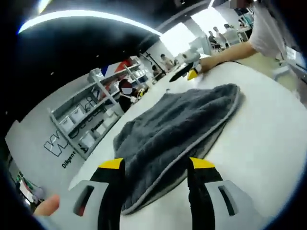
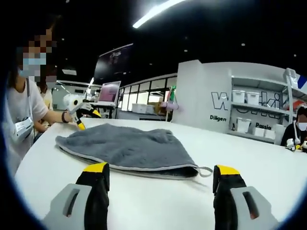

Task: Fold the towel on the table until its edges align and the towel forms a compact rectangular stack.

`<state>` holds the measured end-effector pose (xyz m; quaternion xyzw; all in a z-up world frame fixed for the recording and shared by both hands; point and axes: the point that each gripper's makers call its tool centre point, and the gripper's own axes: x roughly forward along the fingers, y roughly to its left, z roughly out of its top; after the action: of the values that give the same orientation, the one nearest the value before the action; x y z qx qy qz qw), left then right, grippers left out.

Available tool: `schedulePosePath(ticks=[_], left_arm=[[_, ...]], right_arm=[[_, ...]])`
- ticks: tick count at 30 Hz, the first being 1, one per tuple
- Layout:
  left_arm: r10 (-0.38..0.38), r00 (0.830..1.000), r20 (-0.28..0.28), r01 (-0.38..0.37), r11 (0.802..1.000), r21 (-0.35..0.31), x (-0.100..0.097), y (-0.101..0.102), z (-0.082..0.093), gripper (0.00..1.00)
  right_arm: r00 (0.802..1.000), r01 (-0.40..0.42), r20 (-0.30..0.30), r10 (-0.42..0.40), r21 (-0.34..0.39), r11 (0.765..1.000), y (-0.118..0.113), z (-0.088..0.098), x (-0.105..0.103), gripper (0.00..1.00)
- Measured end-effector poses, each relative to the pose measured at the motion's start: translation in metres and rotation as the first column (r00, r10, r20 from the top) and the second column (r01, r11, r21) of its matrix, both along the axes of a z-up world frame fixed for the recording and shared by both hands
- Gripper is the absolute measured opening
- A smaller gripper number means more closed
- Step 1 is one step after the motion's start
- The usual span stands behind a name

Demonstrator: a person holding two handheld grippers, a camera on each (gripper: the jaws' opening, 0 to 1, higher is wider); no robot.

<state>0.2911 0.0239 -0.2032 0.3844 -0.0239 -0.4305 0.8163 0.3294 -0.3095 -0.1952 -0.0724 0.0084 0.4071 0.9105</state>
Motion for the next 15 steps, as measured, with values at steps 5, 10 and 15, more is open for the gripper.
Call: schedulePosePath(ticks=[5,10,15], left_arm=[[0.000,0.999,0.047,-0.002,0.999,0.039,0.001,-0.002,-0.001,0.45],[-0.010,0.988,0.154,-0.012,0.989,0.146,0.001,-0.001,-0.004,0.34],[-0.039,0.987,0.159,0.009,0.982,0.188,-0.002,-0.004,-0.010,0.24]], right_arm=[[1.000,-0.004,-0.002,0.004,0.004,1.000,0.000,0.000,0.000,0.89],[1.000,-0.006,-0.002,0.006,0.011,1.000,0.002,0.001,-0.002,0.89],[1.000,-0.009,-0.003,0.009,0.005,1.000,0.003,0.000,-0.002,0.89]])
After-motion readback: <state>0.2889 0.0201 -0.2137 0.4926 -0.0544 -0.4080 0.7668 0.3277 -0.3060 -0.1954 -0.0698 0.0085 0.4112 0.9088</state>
